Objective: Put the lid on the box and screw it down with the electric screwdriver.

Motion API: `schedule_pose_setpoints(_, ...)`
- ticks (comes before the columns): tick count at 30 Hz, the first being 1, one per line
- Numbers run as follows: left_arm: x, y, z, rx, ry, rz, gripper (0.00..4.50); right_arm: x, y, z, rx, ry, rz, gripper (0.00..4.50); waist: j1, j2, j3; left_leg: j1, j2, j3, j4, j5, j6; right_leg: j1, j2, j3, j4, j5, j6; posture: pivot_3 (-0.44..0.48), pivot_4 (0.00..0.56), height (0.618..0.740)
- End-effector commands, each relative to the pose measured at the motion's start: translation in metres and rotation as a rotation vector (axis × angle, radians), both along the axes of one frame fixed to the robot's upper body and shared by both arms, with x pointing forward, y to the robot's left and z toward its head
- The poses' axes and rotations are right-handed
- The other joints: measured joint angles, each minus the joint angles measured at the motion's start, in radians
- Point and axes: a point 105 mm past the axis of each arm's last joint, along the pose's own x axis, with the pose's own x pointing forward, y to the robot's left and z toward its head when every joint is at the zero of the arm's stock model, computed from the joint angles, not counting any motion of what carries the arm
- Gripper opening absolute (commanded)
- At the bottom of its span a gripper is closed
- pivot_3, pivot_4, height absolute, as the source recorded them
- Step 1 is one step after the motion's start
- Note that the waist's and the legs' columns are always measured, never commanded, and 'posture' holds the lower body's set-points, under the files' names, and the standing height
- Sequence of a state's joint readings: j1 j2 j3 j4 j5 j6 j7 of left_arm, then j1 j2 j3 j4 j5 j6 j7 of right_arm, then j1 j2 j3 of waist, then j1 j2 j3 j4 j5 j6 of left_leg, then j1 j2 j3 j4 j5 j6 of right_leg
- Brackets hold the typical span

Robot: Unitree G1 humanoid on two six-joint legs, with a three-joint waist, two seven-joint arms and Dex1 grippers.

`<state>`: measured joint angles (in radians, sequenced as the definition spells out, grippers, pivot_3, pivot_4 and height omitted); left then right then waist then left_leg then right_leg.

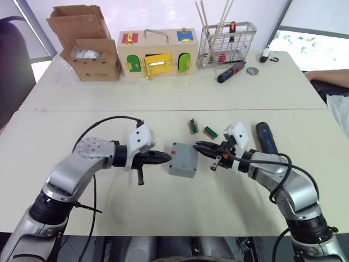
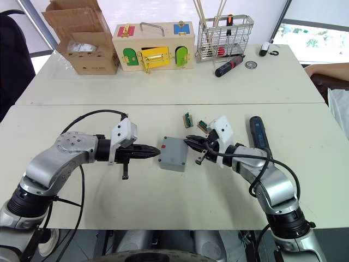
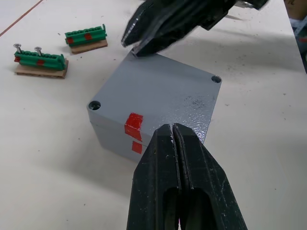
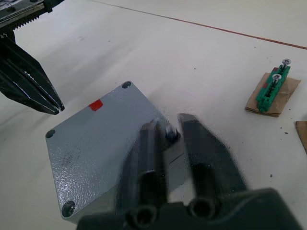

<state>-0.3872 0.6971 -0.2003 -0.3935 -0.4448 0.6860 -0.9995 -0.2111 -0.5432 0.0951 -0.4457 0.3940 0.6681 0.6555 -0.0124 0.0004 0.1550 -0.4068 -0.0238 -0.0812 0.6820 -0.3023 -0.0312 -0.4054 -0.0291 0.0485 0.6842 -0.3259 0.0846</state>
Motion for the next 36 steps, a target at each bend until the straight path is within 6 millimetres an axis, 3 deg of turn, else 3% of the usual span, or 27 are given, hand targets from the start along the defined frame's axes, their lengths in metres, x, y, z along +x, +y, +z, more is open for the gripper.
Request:
schedule_pose_setpoints(1,0.000,-0.001,0.009,-0.012,-0.038,-0.010,0.00,-0.002,0.002,0.013,-0.014,-0.072,0.037,2.30,0.000,0.000,0.000,0.000,0.000,0.000,0.000,0.000,0.000,0.000,0.000,0.000,0.000,0.000,0.000,0.000,0.150,0.740)
schedule_pose_setpoints(2,0.000,-0.001,0.010,-0.011,-0.042,-0.010,0.00,-0.001,0.002,0.015,-0.018,-0.081,0.038,2.88,0.000,0.000,0.000,0.000,0.000,0.000,0.000,0.000,0.000,0.000,0.000,0.000,0.000,0.000,0.000,0.000,0.150,0.740)
schedule_pose_setpoints(5,0.003,-0.001,0.012,0.001,-0.061,-0.021,0.00,-0.002,0.001,0.024,-0.014,-0.099,0.041,3.88,0.000,0.000,0.000,0.000,0.000,0.000,0.000,0.000,0.000,0.000,0.000,0.000,0.000,0.000,0.000,0.000,0.150,0.740)
schedule_pose_setpoints(8,0.008,-0.002,0.024,-0.019,-0.082,-0.037,0.00,0.004,-0.013,0.058,0.064,-0.124,-0.019,4.48,0.001,0.000,0.000,0.000,0.000,0.000,0.000,0.000,0.000,0.000,0.000,0.000,0.000,0.000,0.000,0.000,0.150,0.740)
schedule_pose_setpoints(11,0.012,-0.006,0.037,-0.033,-0.096,-0.100,0.00,0.014,-0.048,0.091,0.077,-0.081,-0.124,4.48,0.004,0.000,0.000,0.000,0.000,0.000,0.001,0.000,0.000,0.000,0.000,0.000,0.000,0.000,0.000,0.000,0.150,0.740)
schedule_pose_setpoints(15,0.007,-0.021,0.039,-0.015,-0.126,-0.235,0.00,0.021,-0.106,0.108,-0.105,0.081,-0.304,4.48,0.006,0.000,0.000,0.000,-0.001,0.000,0.000,0.000,0.001,0.001,-0.001,-0.001,-0.002,0.000,0.000,0.000,0.150,0.740)
schedule_pose_setpoints(20,-0.013,-0.043,0.045,-0.072,-0.145,-0.358,0.00,0.005,-0.152,0.101,-0.244,0.374,-0.438,4.48,0.001,0.001,0.000,-0.001,0.000,0.002,-0.001,-0.002,0.004,0.000,-0.001,0.000,-0.003,0.000,0.000,0.000,0.150,0.740)
schedule_pose_setpoints(27,-0.052,-0.062,0.048,-0.109,-0.162,-0.485,0.00,-0.024,-0.191,0.079,-0.265,0.735,-0.578,4.48,0.000,0.001,0.000,-0.001,0.001,0.004,0.001,-0.003,0.006,0.000,0.000,0.002,-0.002,0.000,0.000,0.000,0.150,0.740)
schedule_pose_setpoints(32,-0.055,-0.061,0.045,-0.097,-0.161,-0.493,0.00,-0.032,-0.192,0.062,-0.268,0.901,-0.558,4.48,0.001,0.002,0.000,0.000,0.001,0.005,0.001,-0.003,0.006,0.000,0.000,0.003,-0.002,0.000,0.000,0.000,0.150,0.740)
schedule_pose_setpoints(36,-0.055,-0.059,0.044,-0.083,-0.158,-0.489,0.00,-0.026,-0.185,0.041,-0.270,0.972,-0.540,4.48,0.002,0.002,0.000,0.000,0.001,0.005,0.001,-0.003,0.006,0.000,0.000,0.003,-0.002,0.000,0.000,0.000,0.150,0.740)
